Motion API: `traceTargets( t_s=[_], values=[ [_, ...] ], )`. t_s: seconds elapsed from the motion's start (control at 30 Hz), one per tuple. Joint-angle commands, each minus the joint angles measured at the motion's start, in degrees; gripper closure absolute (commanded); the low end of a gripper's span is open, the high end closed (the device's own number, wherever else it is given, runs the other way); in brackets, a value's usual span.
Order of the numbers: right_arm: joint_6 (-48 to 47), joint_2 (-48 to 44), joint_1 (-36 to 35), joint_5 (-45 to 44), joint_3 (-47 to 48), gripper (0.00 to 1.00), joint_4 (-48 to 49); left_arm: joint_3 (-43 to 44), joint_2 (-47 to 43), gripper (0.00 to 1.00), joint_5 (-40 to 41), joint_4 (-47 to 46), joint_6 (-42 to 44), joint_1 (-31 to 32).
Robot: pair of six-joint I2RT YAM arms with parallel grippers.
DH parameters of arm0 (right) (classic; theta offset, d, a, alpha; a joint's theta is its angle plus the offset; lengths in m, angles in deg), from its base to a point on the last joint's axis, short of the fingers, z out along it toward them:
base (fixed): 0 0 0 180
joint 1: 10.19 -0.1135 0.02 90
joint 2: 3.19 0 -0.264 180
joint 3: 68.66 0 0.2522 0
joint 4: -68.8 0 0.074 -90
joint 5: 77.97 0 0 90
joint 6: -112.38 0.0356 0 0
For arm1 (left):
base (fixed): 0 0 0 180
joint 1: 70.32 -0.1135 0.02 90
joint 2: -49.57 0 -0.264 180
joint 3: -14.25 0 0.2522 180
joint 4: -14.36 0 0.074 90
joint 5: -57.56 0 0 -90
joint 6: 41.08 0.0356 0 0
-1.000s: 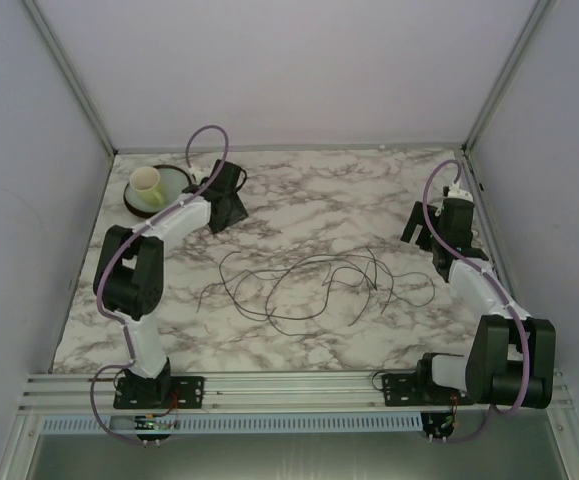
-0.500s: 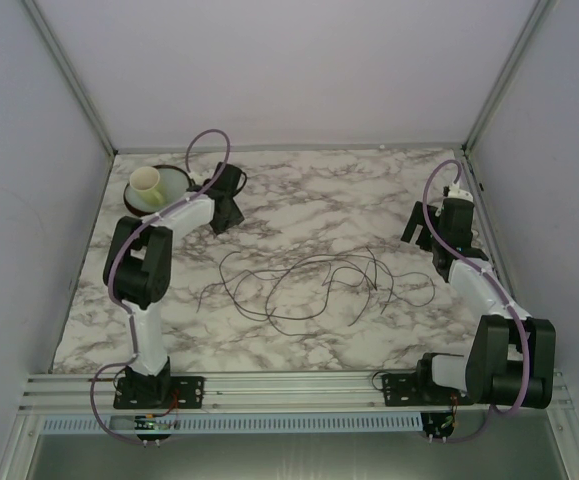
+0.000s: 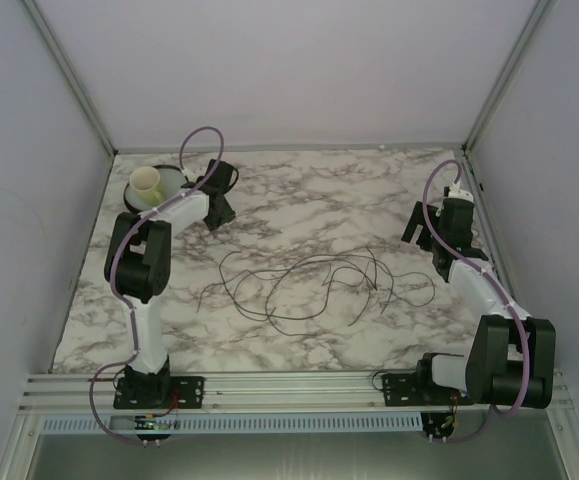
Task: Zip-tie the wires
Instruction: Pick up the ribbon at the center of the board.
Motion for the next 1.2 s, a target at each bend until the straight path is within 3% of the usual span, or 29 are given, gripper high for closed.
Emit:
traceTargets(
  t_s=[0.0,0.3,0.63,1.17],
  values=[
    [0.4,0.1,-0.6,-0.7,0.5,0.1,0.6,2.1,2.2,0.64,-0.7,-0.8,1.0,-0.3],
    [0.3,0.1,-0.7,-1.2,0.7,0.1,0.4,1.4,3.3,0.65,-2.4,-1.7,0.2,-0.2],
    [-0.1,1.1,-0.8,-0.9,1.1,0.1,0.7,-5.2,-0.3,0.66,-2.8,-2.2,-1.3,0.0],
    [-0.2,1.0,-0.8,-0.9,1.4,0.1,1.1,-5.7,-0.5,0.78,-2.9,-2.2,-0.9,0.4]
  ],
)
